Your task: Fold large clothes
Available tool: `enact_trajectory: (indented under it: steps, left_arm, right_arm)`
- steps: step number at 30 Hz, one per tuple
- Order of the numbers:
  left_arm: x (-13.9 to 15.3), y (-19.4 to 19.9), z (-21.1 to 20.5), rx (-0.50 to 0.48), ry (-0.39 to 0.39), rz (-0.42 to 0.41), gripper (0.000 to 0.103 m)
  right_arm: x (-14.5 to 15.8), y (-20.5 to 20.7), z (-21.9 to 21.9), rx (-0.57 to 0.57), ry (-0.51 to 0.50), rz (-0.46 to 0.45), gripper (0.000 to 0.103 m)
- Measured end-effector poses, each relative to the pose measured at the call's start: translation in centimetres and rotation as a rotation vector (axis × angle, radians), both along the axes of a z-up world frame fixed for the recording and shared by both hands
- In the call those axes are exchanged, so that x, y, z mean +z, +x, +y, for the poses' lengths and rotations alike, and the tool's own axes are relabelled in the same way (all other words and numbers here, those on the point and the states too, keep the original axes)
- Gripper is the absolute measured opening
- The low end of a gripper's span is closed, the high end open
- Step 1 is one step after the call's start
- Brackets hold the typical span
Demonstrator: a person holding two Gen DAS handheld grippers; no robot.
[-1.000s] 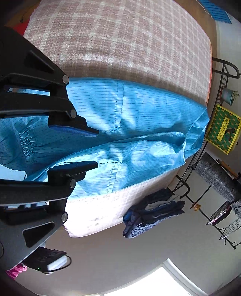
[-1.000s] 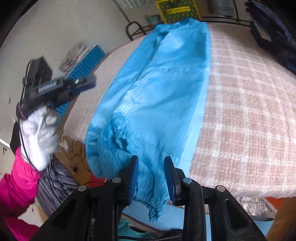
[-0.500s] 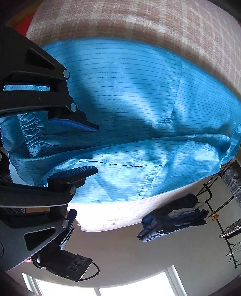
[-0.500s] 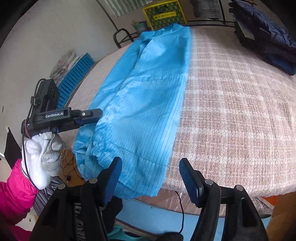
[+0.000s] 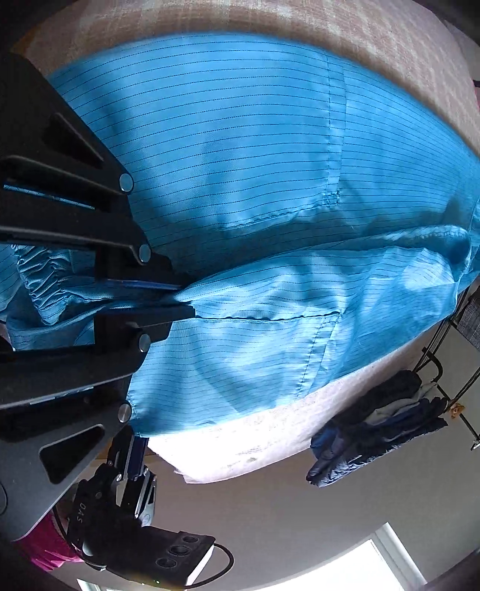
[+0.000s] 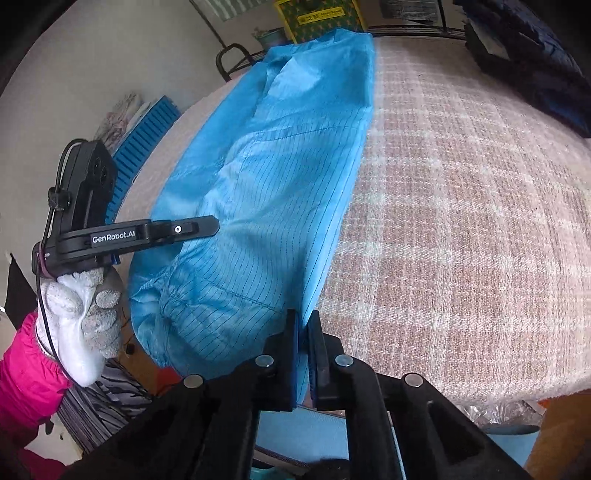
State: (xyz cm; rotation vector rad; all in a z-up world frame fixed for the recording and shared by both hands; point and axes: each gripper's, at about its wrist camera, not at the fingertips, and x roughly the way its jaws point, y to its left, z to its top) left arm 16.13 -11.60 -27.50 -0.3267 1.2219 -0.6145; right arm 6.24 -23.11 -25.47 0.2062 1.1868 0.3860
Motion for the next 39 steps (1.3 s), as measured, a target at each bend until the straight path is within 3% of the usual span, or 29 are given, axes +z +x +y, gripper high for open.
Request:
enact_trajectory:
  steps: [1, 3, 6, 8, 9, 10, 15, 21, 23, 25, 26, 30, 34, 36, 38, 39]
  left_arm:
    - [0.0, 0.0, 0.2, 0.003, -0.005, 0.003, 0.005]
    - [-0.1, -0.1, 0.4, 0.004, -0.011, 0.006, 0.005]
    - [-0.1, -0.3, 0.5, 0.003, -0.01, 0.001, 0.005]
    - [0.1, -0.5, 0.4, 0.008, -0.018, 0.001, 0.005]
    - [0.2, -0.5, 0.3, 0.014, -0.019, 0.0, 0.005]
    - [0.3, -0.6, 0.4, 0.022, -0.03, 0.006, 0.006]
    - [0.7, -0.8, -0.1, 0.032, -0.034, 0.006, 0.006]
    - [0.4, -0.2, -0.9, 0.011, -0.029, 0.003, 0.006]
    - [0.3, -0.3, -0.9, 0.006, -0.031, 0.0, 0.003]
    - [0.3, -0.2, -1.0, 0.009, -0.036, -0.002, 0.002]
    - [0.4, -0.3, -1.1, 0.017, -0.04, 0.004, 0.001]
    - [0.4, -0.5, -2.3, 0.021, -0.073, 0.021, 0.001]
    - [-0.4, -0.4, -3.6, -0.01, -0.024, 0.004, 0.001]
    - [0.0, -0.6, -3.4, -0.02, -0.01, -0.012, 0.001]
    - [0.8, -1.0, -3.1, -0.045, 0.001, -0.032, 0.011]
    - [1.4, -1.4, -2.5, -0.053, 0.003, -0.048, 0.022]
  right_arm:
    - [0.5, 0.1, -0.1, 0.005, -0.006, -0.016, 0.031]
    - [1.8, 0.8, -0.9, -0.025, -0.01, -0.069, 0.036]
    - [3.0, 4.0, -3.1, -0.09, 0.036, -0.092, 0.037]
    - [3.5, 7.3, -4.4, -0.105, 0.054, -0.101, 0.046]
    - [3.6, 8.6, -4.8, -0.115, 0.052, -0.118, 0.057]
    - [3.7, 10.1, -5.2, -0.126, 0.038, -0.134, 0.06]
    - [2.9, 17.6, -7.1, -0.171, 0.062, -0.14, 0.06]
    - [0.6, 24.0, -6.1, -0.174, 0.067, -0.124, 0.054]
    - [-0.5, 25.8, -5.6, -0.169, 0.075, -0.106, 0.04]
    - [-1.3, 26.7, -5.3, -0.167, 0.086, -0.096, 0.007]
    - [-1.4, 26.9, -5.2, -0.176, 0.082, -0.096, 0.001]
    - [-0.8, 26.3, -7.2, -0.204, 0.107, -0.115, 0.0]
    - [-1.9, 26.3, -8.5, -0.2, 0.131, -0.096, 0.0]
    - [-2.1, 26.1, -8.4, -0.198, 0.133, -0.103, 0.006]
    - [-1.8, 25.8, -8.3, -0.196, 0.122, -0.106, 0.012]
    - [-1.4, 25.4, -8.2, -0.197, 0.101, -0.111, 0.018]
